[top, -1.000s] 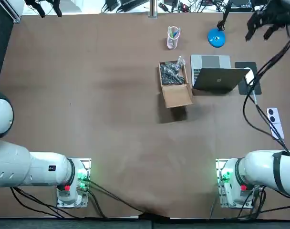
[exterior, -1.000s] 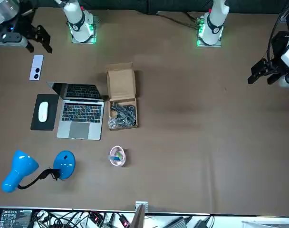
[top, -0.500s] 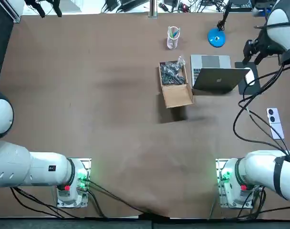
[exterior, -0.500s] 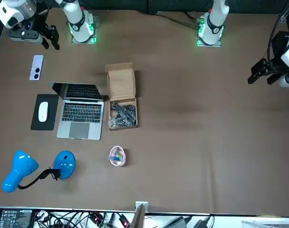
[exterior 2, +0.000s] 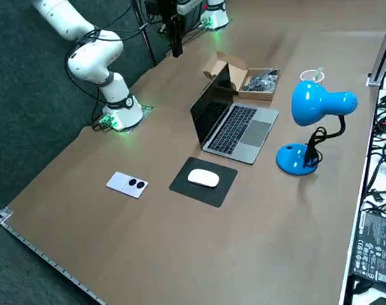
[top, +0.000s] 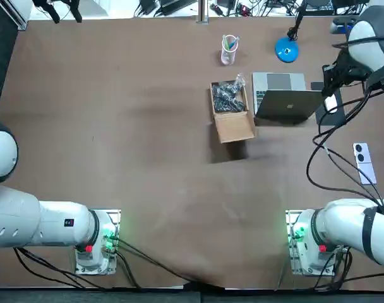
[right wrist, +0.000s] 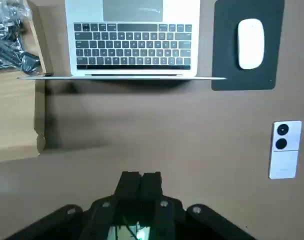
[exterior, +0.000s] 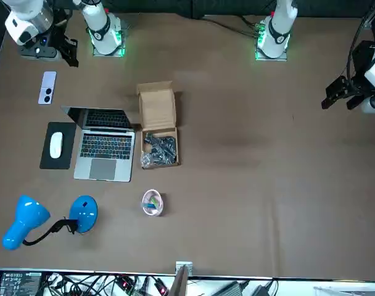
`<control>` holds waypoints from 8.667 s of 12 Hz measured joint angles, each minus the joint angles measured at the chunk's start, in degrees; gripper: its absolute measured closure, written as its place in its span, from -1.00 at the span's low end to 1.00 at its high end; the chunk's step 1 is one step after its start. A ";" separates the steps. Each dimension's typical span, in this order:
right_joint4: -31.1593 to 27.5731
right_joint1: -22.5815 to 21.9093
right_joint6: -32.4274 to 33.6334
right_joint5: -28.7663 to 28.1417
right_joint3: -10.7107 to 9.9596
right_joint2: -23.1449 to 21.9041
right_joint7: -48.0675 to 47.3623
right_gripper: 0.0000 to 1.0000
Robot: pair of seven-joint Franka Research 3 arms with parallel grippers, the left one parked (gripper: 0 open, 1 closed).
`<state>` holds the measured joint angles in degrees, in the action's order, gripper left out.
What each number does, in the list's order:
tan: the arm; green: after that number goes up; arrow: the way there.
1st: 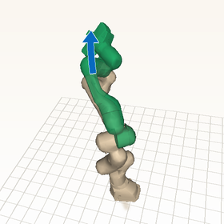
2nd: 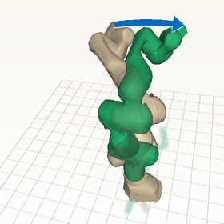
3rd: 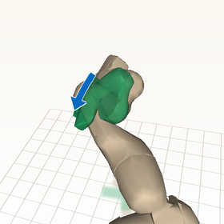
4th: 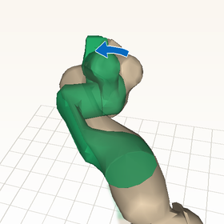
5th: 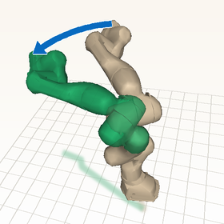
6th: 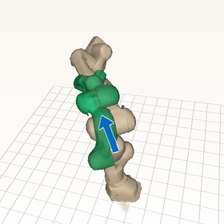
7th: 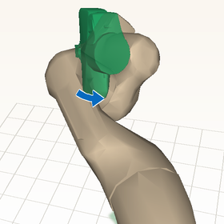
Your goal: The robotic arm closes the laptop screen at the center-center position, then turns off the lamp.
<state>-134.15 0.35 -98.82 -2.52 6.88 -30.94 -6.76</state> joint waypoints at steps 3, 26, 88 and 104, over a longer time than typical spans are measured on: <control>-3.14 -1.50 -4.84 -0.13 0.14 0.49 0.00 0.97; -10.32 -2.43 -33.47 -0.17 0.03 16.13 -0.42 0.97; 35.27 -9.77 -29.10 24.43 -0.17 52.81 -27.81 0.97; 41.55 -11.52 -27.61 51.45 -0.75 65.47 -63.37 0.97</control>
<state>-92.60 -11.17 -126.43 48.92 6.12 34.53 -70.13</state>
